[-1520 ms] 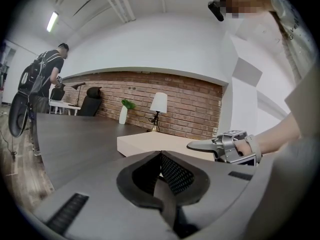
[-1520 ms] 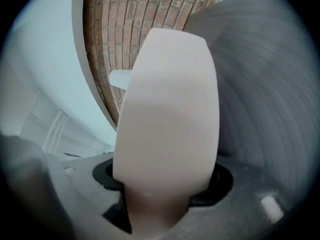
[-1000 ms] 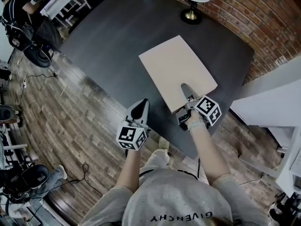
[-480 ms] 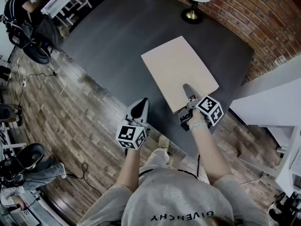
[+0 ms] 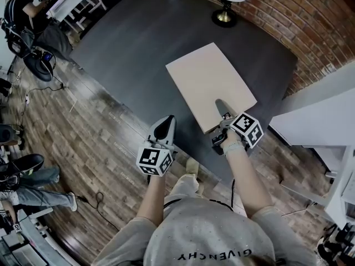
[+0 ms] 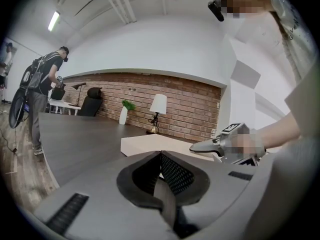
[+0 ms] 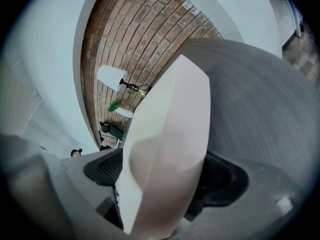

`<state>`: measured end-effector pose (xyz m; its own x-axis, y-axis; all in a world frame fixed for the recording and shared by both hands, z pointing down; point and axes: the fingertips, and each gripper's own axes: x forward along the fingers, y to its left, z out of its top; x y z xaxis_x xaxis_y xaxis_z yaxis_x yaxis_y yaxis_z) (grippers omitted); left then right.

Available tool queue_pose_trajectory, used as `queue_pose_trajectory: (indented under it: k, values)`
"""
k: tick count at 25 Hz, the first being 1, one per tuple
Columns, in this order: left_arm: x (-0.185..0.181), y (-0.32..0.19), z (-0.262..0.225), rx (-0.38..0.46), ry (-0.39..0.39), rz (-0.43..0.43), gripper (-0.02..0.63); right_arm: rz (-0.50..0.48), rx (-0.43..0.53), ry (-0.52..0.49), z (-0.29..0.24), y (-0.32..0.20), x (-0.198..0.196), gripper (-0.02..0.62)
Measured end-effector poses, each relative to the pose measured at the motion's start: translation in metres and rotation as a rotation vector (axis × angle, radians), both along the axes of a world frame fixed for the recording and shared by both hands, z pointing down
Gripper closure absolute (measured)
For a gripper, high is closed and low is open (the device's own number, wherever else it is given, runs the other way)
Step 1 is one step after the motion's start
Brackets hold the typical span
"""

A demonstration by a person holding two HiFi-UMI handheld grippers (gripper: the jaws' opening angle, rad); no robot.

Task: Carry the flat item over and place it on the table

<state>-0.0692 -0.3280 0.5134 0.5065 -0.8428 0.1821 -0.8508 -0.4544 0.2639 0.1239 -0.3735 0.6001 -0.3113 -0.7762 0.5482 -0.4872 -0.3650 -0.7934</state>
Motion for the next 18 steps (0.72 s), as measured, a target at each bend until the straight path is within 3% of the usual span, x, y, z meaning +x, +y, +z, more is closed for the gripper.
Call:
queue_pose_trajectory:
  k: [18]
  values:
    - [0.009,0.011,-0.003,0.003,0.008,0.016,0.607,-0.004,0.023,-0.058,-0.003,0.017,0.006,0.12]
